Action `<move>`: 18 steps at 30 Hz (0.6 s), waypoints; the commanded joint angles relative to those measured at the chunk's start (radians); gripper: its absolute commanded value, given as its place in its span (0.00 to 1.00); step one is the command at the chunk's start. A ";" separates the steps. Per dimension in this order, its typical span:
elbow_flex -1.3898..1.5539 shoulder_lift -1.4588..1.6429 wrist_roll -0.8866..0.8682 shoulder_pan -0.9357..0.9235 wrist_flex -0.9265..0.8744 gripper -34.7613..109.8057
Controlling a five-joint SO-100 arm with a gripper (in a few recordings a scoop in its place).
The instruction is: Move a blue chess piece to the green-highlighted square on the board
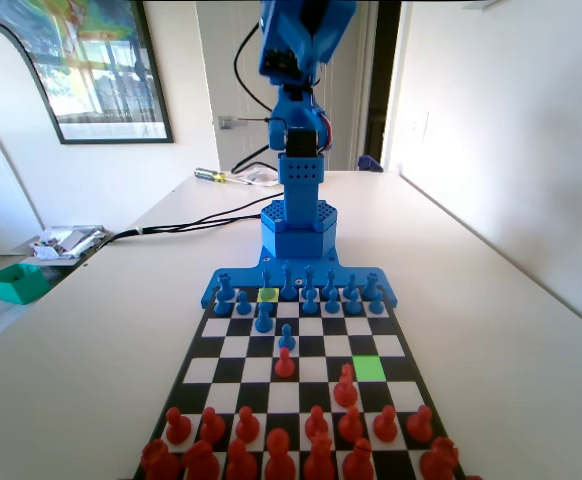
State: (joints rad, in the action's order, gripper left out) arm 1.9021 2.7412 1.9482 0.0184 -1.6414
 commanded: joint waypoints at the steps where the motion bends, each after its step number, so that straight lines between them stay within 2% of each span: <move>1: -0.133 -0.161 0.161 -0.035 -0.075 0.25; 8: -0.196 -0.391 0.505 -0.202 -0.161 0.25; 15: -0.118 -0.569 0.811 -0.364 -0.137 0.25; 18: -0.087 -0.621 0.890 -0.407 -0.123 0.25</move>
State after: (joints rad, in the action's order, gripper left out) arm 1.8009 2.1537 2.7320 -0.3267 -1.7625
